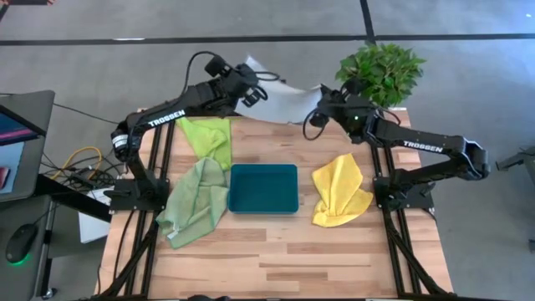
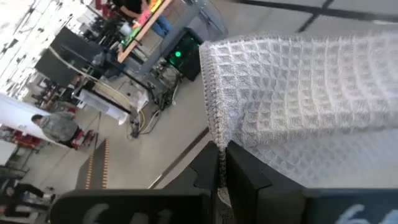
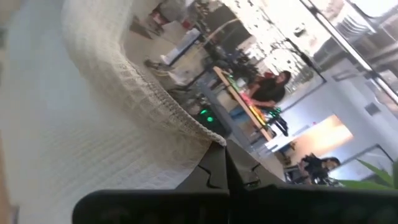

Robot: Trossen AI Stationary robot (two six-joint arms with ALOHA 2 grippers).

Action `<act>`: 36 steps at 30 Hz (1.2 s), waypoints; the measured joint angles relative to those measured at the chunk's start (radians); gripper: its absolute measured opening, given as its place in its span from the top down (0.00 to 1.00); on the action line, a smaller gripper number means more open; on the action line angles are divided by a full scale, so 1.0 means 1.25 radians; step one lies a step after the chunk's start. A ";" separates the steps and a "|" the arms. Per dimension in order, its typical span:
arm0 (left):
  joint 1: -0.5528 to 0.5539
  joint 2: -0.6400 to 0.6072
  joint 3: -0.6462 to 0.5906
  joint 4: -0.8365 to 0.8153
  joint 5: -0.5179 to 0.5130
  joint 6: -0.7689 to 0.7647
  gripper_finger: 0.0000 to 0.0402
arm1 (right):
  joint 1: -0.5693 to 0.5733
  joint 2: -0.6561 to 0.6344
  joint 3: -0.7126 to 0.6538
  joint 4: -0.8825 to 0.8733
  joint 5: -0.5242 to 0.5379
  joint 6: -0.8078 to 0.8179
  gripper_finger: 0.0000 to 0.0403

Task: Fold microfiber towels
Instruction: Fold the gray microfiber towel

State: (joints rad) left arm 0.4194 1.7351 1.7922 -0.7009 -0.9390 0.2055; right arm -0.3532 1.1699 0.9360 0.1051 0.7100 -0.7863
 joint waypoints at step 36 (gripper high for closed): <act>-0.277 0.000 -0.008 -0.674 0.274 -0.612 0.97 | 0.286 0.003 0.000 -0.552 -0.107 0.455 1.00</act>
State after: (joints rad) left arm 0.0728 1.7355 1.7820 -1.5438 -0.5965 -0.5593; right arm 0.0044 1.1736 0.9360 -0.5852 0.5762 -0.2172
